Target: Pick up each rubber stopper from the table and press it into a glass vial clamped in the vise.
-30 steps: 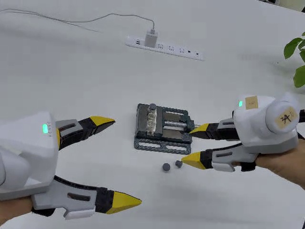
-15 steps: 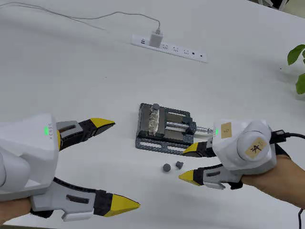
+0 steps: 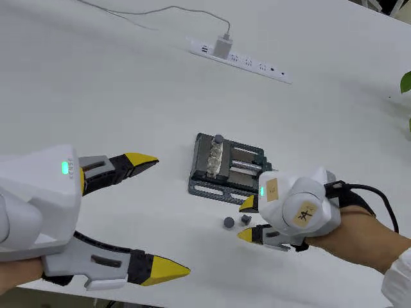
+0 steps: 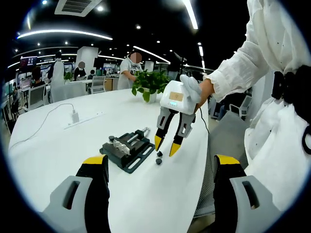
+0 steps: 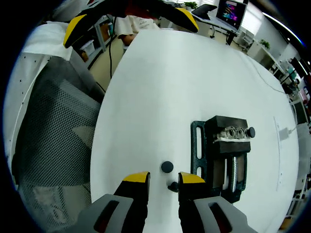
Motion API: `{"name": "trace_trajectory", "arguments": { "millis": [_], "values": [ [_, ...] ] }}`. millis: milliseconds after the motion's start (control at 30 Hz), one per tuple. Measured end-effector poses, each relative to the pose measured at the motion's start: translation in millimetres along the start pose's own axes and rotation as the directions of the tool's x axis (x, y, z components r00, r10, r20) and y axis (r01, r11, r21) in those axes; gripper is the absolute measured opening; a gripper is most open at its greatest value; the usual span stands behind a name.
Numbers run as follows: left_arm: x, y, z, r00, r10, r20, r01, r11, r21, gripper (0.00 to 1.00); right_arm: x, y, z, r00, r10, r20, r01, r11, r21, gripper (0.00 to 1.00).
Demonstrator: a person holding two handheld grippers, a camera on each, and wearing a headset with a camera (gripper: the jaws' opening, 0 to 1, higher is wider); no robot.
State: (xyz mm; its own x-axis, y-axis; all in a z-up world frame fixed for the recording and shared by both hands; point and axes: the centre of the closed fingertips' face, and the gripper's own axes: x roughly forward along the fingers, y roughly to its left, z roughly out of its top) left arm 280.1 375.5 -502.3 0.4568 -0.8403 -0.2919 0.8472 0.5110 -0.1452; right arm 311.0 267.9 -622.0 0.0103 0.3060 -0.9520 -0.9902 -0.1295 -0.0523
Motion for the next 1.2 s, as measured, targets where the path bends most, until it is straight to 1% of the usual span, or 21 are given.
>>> {"name": "trace_trajectory", "arguments": {
  "millis": [233,433,700,1200],
  "values": [
    [-2.5,0.3,-5.8,0.9999,0.010,0.004,-0.010,1.000,-0.015,0.88,12.4,0.4,-0.6,0.9992,0.016,-0.036,-0.018,0.999,-0.050,0.17],
    [-3.1,-0.2,-10.2,0.9999,0.013,0.004,-0.013,1.000,-0.025,0.88,20.0,-0.2,-1.4,0.9980,0.030,-0.056,-0.033,0.997,-0.067,0.16],
    [-3.7,2.7,-10.0,0.9997,0.019,0.012,-0.019,0.999,-0.032,0.88,22.4,-2.8,-1.4,0.9970,0.037,-0.068,-0.042,0.996,-0.074,0.13],
    [-4.8,6.5,-8.0,0.9996,0.024,0.017,-0.023,0.999,-0.036,0.87,28.5,-4.7,-4.5,0.9948,0.051,-0.088,-0.059,0.995,-0.083,0.10]
  ]
}}
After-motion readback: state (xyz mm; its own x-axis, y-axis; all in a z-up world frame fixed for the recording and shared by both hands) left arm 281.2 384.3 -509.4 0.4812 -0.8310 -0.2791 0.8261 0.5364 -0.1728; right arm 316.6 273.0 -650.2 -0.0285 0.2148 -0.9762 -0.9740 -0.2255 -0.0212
